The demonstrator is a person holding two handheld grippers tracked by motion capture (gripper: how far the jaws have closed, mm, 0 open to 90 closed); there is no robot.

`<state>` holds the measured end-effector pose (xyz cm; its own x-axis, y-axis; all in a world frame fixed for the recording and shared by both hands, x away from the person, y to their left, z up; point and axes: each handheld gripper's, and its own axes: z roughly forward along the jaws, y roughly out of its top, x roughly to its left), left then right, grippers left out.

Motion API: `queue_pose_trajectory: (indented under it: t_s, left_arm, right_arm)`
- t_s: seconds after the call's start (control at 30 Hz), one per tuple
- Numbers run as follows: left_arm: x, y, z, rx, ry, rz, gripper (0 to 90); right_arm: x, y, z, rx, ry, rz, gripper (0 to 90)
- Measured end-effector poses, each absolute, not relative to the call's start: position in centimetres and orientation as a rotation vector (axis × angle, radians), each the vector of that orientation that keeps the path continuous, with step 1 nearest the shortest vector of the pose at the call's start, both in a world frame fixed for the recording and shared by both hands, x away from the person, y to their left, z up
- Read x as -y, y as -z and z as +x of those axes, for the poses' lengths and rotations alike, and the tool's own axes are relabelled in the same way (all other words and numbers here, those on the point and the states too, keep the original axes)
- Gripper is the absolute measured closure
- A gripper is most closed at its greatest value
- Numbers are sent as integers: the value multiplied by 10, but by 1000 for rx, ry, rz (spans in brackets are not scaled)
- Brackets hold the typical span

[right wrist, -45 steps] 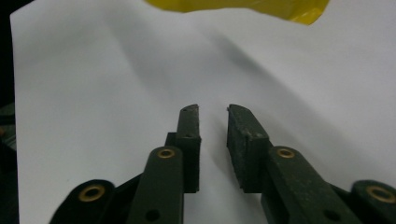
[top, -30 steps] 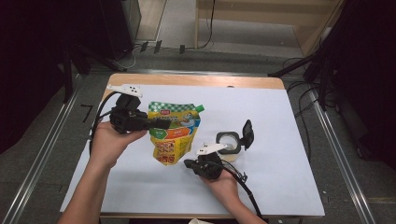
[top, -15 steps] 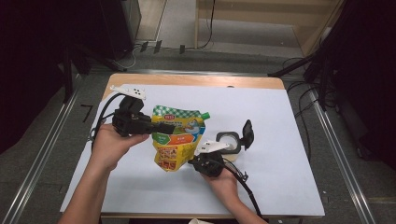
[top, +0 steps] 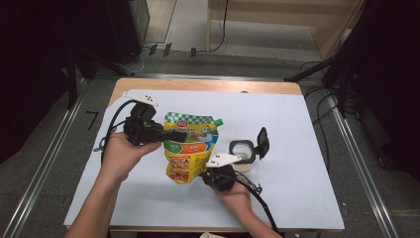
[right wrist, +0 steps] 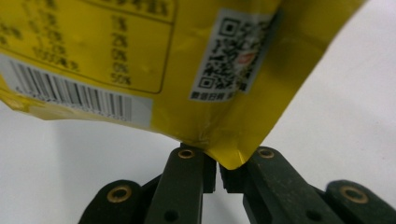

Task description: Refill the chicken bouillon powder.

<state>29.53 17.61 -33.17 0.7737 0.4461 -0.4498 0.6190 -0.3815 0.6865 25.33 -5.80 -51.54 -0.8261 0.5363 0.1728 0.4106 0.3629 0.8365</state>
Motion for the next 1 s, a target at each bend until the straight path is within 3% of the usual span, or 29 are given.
queue_pose_trajectory:
  t_s: [0.37, 0.9, 1.0]
  left_arm:
    - [-171, 335, 295, -830, 138, 2066, 870]
    - [-159, 344, 298, -847, 125, 2087, 830]
    - [-154, 349, 299, -842, 131, 2094, 788]
  right_arm:
    - [59, 512, 250, -2512, -1489, 849, 863]
    - [54, 508, 242, -2549, -1484, 803, 817]
    - [54, 503, 241, -2552, -1499, 791, 817]
